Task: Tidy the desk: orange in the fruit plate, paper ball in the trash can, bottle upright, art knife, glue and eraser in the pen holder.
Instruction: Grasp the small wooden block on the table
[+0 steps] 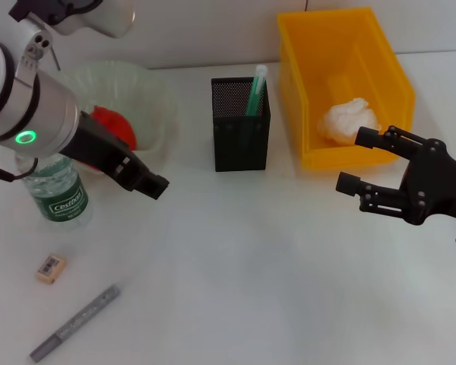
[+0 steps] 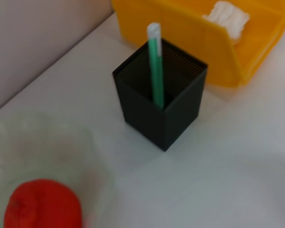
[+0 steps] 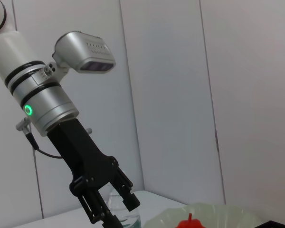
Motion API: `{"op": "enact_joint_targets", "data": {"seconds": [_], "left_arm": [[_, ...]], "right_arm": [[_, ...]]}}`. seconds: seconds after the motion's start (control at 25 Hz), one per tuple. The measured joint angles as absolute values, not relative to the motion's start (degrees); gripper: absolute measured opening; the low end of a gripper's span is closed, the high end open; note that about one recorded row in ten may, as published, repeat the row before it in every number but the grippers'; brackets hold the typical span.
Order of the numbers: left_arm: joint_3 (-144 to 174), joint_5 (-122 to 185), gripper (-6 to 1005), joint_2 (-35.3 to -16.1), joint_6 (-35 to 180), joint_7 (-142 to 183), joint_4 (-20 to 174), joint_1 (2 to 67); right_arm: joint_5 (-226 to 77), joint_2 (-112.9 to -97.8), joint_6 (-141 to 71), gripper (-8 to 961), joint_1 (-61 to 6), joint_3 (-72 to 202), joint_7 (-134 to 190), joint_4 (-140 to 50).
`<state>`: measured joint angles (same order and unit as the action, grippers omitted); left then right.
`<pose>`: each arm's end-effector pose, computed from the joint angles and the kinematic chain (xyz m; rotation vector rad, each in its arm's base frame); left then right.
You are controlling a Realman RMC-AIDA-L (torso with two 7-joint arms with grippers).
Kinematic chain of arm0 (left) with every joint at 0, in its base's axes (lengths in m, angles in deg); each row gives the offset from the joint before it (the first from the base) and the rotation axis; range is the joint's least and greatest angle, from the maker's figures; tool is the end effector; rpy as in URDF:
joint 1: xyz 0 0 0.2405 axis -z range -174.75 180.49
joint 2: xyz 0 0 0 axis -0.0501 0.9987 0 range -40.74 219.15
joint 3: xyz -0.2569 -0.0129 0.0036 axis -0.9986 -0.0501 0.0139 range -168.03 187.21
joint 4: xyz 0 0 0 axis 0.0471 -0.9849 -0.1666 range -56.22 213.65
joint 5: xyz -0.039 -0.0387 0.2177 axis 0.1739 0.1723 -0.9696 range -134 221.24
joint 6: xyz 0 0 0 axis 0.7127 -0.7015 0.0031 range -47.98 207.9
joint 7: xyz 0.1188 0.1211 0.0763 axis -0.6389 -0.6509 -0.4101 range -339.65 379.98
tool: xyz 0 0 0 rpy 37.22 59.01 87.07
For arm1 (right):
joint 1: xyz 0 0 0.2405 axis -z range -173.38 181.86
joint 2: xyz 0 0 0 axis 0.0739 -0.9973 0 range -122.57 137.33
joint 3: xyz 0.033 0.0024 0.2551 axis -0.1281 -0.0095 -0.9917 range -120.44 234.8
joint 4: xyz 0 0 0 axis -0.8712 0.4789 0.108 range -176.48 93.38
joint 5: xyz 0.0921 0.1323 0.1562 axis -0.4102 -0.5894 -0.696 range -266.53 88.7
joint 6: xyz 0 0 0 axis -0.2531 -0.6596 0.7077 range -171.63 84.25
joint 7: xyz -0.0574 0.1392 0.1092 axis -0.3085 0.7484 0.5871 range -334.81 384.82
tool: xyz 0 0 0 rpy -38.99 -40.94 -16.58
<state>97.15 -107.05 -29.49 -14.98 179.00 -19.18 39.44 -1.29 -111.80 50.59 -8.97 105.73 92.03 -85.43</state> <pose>-0.1042 0.3666 -0.0170 -2.5492 -0.6744 0.4130 0.2709 0.3061 0.0099 -2.4400 0.4097 1.0010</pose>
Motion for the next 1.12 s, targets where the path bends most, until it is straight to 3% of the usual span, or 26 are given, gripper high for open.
{"op": "enact_joint_targets", "data": {"seconds": [1.12], "left_arm": [[89.8, -108.2, 795, -29.49, -22.4, 185.1, -6.3, 39.6]], "right_arm": [[-1.4, -111.8, 50.5, 836, -9.3, 105.8, 91.8, -85.3]]}}
